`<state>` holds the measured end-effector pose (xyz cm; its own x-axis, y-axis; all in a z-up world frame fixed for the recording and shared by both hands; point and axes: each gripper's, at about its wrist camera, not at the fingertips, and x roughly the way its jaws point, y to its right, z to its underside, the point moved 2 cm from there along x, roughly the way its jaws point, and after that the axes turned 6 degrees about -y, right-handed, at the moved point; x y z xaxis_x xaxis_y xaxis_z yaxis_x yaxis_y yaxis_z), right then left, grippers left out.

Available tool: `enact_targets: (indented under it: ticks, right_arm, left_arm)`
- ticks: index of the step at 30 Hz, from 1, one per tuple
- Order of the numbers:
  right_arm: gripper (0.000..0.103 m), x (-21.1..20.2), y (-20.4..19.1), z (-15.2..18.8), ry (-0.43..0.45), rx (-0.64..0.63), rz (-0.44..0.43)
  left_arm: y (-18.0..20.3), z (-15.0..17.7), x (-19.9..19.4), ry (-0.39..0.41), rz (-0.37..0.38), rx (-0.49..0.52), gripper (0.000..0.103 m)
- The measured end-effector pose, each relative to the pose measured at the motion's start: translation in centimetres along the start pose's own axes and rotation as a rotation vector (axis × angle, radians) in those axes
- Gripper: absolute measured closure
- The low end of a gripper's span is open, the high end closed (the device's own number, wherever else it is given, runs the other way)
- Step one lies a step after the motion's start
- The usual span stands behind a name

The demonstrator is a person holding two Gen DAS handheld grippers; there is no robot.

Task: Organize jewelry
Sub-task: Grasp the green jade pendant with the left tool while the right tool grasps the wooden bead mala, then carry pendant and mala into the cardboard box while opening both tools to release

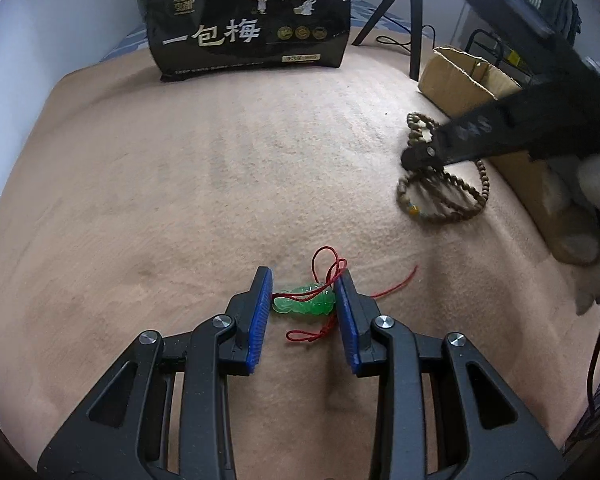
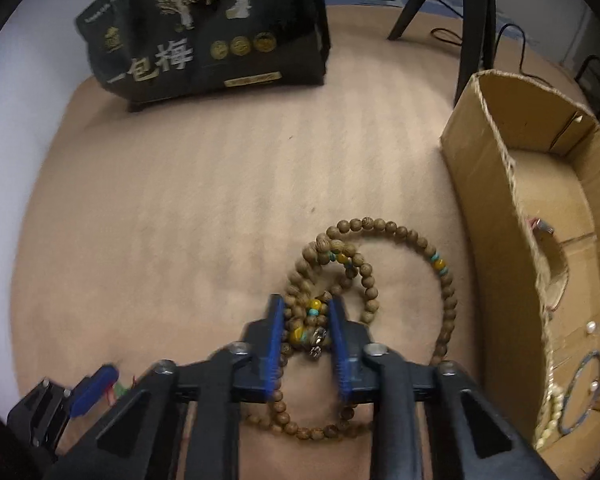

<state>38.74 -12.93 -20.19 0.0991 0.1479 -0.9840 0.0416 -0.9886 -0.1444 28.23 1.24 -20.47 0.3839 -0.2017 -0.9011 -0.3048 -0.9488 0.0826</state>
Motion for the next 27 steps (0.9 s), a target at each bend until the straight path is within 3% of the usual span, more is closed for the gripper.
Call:
enact_targets:
  ticks: [12,27]
  right_arm:
    - [0.091,-5.3,-0.3,5.2,0.082,-0.082,-0.141]
    - [0.092,-17.5,3.8,7.9,0.324,-0.078,-0.278]
  left_arm:
    - [0.8,-0.3,-5.5,0.054,-0.05,0.003,0.072]
    - [4.7,-2.2,-12.5,0.194,-0.008,-0.019,0.072]
